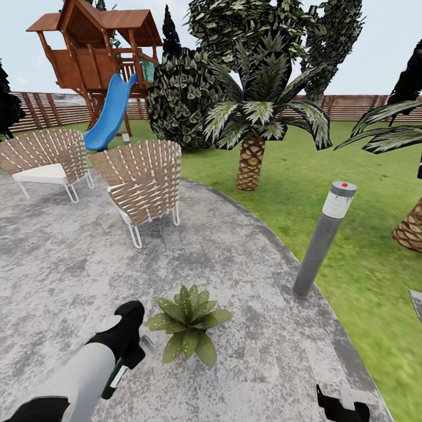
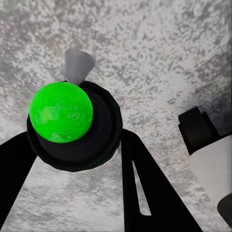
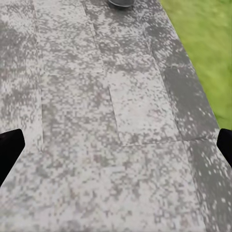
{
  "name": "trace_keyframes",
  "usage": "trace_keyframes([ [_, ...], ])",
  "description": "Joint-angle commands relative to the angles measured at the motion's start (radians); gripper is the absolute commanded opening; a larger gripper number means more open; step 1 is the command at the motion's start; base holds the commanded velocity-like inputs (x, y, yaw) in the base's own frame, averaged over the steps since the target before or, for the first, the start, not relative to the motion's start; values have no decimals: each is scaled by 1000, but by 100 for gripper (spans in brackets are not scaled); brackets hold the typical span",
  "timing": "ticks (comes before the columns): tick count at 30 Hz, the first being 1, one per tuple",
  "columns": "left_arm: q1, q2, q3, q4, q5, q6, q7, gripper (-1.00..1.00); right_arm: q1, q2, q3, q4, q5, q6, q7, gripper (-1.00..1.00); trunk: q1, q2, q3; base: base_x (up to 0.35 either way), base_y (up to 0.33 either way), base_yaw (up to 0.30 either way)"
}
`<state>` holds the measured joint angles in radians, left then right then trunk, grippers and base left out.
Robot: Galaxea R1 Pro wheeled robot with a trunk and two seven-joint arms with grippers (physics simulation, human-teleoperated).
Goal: Pick up the pesticide atomizer in the garden and spray insectifuge to fully cover both potted plants in the garden.
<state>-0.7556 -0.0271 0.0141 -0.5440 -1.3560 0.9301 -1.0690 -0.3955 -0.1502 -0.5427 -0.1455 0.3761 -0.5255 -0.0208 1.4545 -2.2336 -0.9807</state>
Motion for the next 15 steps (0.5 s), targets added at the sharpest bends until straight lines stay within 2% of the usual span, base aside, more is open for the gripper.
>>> trace_keyframes([
  [1, 6, 1, 1, -2, -9, 4, -9, -100, -1, 0, -7, 1, 11, -4, -2, 100, 0, 0, -1, 0, 0, 0],
  [3, 32, 7, -1, -3, -14, 3, 1, -100, -1, 0, -7, 1, 11, -4, -2, 100, 0, 0, -1, 0, 0, 0],
  [8, 74, 19, 2, -6, -6, 3, 102, -100, 0, 0, -6, 1, 11, -3, -2, 100, 0, 0, -1, 0, 0, 0],
  [12, 76, 17, 3, -23, 0, 3, 113, -100, 0, 0, -6, 2, 11, -3, -2, 100, 0, 0, -1, 0, 0, 0],
  [15, 74, 13, 2, -91, 17, 4, 115, -100, 0, 0, -6, 2, 11, -4, -2, 100, 0, 0, -1, 0, 0, 0],
])
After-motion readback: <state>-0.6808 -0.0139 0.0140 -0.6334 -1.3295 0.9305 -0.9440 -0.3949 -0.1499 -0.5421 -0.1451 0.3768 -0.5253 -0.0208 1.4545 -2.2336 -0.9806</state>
